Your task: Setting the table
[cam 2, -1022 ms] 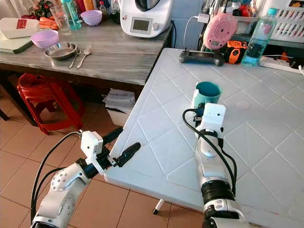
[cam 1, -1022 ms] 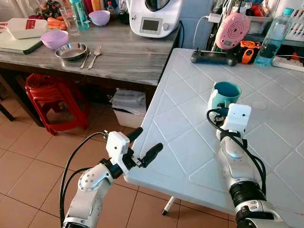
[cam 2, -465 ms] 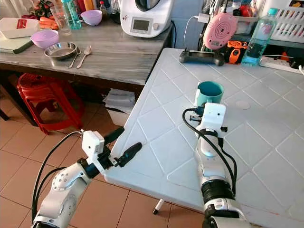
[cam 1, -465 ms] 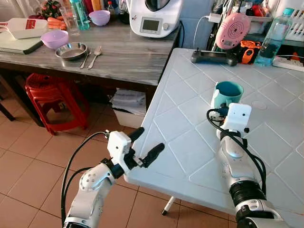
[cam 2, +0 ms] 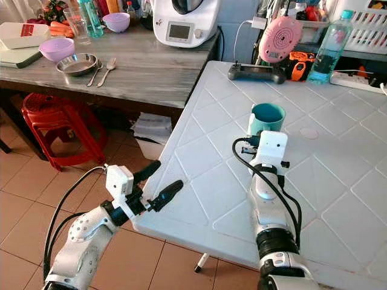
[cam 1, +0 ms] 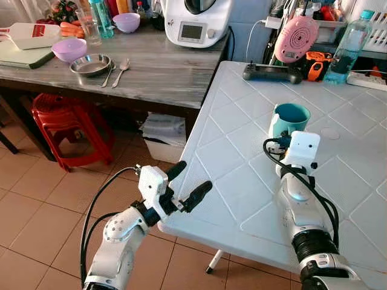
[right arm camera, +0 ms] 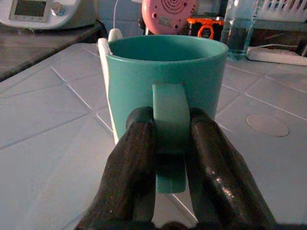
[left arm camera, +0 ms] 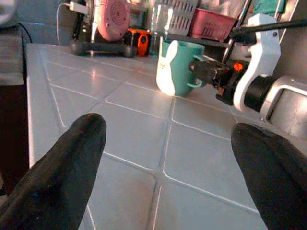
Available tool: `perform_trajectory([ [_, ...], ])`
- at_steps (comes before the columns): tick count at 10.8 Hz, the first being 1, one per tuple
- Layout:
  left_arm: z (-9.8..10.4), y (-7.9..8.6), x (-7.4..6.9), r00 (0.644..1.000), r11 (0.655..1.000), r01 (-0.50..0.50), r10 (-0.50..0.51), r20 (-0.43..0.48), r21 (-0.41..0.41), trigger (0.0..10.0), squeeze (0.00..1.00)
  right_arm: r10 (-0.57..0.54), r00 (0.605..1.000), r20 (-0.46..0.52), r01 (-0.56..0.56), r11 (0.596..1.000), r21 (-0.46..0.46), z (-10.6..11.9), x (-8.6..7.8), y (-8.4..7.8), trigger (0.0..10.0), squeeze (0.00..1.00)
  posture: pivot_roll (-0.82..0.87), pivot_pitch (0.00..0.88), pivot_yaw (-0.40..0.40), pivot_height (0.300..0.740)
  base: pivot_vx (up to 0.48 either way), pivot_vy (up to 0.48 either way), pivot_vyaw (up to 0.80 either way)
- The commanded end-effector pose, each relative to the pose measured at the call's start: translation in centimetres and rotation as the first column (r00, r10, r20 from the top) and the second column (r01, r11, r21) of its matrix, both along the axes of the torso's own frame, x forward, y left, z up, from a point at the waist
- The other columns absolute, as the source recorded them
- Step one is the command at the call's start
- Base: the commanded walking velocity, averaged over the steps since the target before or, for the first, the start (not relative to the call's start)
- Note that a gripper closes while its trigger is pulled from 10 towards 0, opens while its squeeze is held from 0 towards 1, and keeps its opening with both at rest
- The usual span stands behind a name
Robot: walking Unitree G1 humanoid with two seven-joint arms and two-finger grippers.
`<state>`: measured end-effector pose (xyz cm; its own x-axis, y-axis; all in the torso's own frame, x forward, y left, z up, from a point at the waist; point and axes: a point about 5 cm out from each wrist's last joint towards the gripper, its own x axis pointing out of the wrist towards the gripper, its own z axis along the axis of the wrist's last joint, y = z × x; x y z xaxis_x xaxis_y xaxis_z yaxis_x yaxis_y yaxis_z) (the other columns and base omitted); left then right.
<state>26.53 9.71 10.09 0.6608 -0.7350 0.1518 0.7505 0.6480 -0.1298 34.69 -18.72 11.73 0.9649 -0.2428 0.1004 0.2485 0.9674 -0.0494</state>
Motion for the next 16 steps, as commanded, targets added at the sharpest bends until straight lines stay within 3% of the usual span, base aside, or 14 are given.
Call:
perform_trajectory([
  [1,0.6,0.2,0.4,1.000,1.000,-0.023,0.024,0.014,-0.009,10.0,0.00,0.030,0.999,0.015,-0.030,1.000,-0.002,0.4,0.2,0.6,0.2,0.00,0.07,0.059,0.034,0.740,0.000,0.000,0.00],
  [2,0.2,1.0,1.3,0.989,0.989,-0.145,0.145,-0.019,0.002,10.0,0.00,0.066,0.997,0.042,-0.065,0.998,-0.022,0.8,0.0,1.2,3.2,0.00,0.07,0.057,0.034,0.740,0.000,0.000,0.00],
  [3,-0.4,1.8,2.0,0.964,0.966,-0.255,0.258,-0.060,0.041,10.0,0.00,0.086,0.995,0.057,-0.085,0.996,-0.030,1.0,-0.2,1.5,3.3,0.00,0.07,0.055,0.034,0.740,0.000,0.000,0.00],
  [4,-0.7,2.6,2.8,0.931,0.936,-0.346,0.351,-0.098,0.062,10.0,0.00,0.099,0.992,0.079,-0.094,0.994,-0.055,1.5,-0.6,1.7,10.0,0.00,0.07,0.053,0.031,0.740,0.000,0.000,0.00],
  [6,-0.5,3.2,3.4,0.903,0.907,-0.416,0.421,-0.088,0.075,10.0,0.00,0.107,0.989,0.104,-0.102,0.994,-0.049,1.9,-1.6,1.6,10.0,0.00,0.06,0.051,0.029,0.740,0.000,0.000,0.00],
  [9,-0.4,3.2,3.8,0.883,0.890,-0.453,0.457,-0.109,0.060,10.0,0.00,0.100,0.988,0.119,-0.097,0.995,-0.029,2.2,-4.5,1.6,10.0,0.00,0.06,0.047,0.022,0.740,0.000,0.000,0.00],
  [11,-0.4,3.2,3.7,0.878,0.888,-0.458,0.458,-0.139,0.037,10.0,0.00,0.069,0.994,0.079,-0.066,0.997,-0.038,1.8,-6.2,0.9,10.0,0.00,0.05,0.048,0.014,0.740,0.000,0.000,0.00],
  [13,-0.3,3.8,3.9,0.852,0.864,-0.502,0.501,-0.156,0.035,10.0,0.00,0.066,0.996,0.057,-0.064,0.998,-0.024,1.3,-7.9,0.7,10.0,0.00,0.05,0.050,0.012,0.740,0.000,0.000,0.00],
  [16,-0.1,3.8,4.2,0.863,0.873,-0.486,0.486,-0.138,0.038,10.0,0.00,0.072,0.996,0.045,-0.072,0.997,-0.016,1.6,-9.8,0.9,10.0,0.00,0.04,0.044,0.021,0.740,0.000,0.000,0.00],
])
